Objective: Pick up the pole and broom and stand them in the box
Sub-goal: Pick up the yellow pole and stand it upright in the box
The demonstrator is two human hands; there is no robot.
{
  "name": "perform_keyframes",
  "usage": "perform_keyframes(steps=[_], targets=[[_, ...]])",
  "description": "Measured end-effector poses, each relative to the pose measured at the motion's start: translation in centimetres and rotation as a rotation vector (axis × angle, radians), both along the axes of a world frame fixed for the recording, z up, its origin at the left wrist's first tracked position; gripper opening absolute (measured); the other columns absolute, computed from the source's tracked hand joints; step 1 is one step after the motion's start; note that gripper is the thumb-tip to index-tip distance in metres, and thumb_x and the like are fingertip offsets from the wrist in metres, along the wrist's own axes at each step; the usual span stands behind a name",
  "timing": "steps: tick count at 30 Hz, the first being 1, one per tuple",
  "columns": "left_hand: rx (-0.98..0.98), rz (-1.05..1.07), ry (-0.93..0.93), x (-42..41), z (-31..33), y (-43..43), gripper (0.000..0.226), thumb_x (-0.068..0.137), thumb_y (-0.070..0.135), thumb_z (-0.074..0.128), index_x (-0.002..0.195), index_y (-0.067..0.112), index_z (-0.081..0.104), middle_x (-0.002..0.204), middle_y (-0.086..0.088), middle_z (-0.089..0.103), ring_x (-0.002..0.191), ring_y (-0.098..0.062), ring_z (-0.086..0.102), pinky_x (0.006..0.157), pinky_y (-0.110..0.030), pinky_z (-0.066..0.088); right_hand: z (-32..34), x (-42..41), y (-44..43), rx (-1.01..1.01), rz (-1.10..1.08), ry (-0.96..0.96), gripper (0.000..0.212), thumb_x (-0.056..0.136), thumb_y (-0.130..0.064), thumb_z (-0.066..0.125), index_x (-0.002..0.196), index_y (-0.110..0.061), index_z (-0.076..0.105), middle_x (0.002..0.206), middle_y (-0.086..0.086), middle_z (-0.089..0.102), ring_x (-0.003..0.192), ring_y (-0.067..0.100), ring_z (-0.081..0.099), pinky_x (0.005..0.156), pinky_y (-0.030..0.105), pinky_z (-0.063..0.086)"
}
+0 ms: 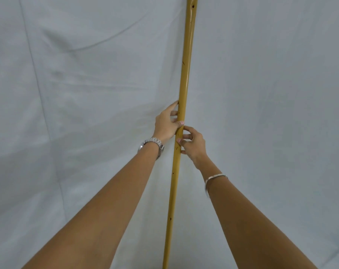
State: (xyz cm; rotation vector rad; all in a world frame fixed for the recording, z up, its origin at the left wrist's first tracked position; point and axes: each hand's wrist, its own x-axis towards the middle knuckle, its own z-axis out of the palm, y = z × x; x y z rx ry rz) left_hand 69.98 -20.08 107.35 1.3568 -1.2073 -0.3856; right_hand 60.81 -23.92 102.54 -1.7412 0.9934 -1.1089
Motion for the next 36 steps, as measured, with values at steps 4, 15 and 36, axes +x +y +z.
perform_keyframes(steps=[4, 15, 36], targets=[[0.004, 0.022, 0.028, 0.3, -1.7, -1.1, 0.064, 0.082, -0.002, 0.065, 0.138, 0.019, 0.043, 0.122, -0.013, 0.060, 0.105, -0.028, 0.063, 0.084, -0.047, 0.057, -1.1, 0.3, -0.9, 0.039, -0.036, -0.026, 0.023, 0.086, -0.012, 0.063, 0.109, -0.010, 0.063, 0.080, 0.001, 0.063, 0.093, 0.032, 0.067, 0.086, 0.050, 0.056], [0.009, 0.073, 0.064, 0.4, -3.2, -2.0, 0.047, 0.084, 0.007, 0.065, 0.128, 0.017, 0.053, 0.115, -0.011, 0.065, 0.098, -0.027, 0.066, 0.083, -0.048, 0.057, -2.1, 0.2, -1.5, 0.077, -0.030, -0.056, 0.023, 0.087, -0.026, 0.063, 0.105, -0.011, 0.064, 0.088, 0.007, 0.066, 0.083, 0.022, 0.065, 0.080, 0.048, 0.059], [-0.144, 0.408, -0.598, -2.1, -9.3, 6.9, 0.045, 0.093, 0.008, 0.049, 0.137, 0.014, 0.042, 0.145, -0.009, 0.044, 0.130, -0.025, 0.046, 0.102, -0.041, 0.042, -4.3, -8.1, 4.8, -0.261, -0.372, 0.316, 0.040, 0.096, -0.037, 0.043, 0.135, -0.026, 0.043, 0.139, -0.004, 0.050, 0.126, 0.016, 0.045, 0.089, 0.035, 0.045]])
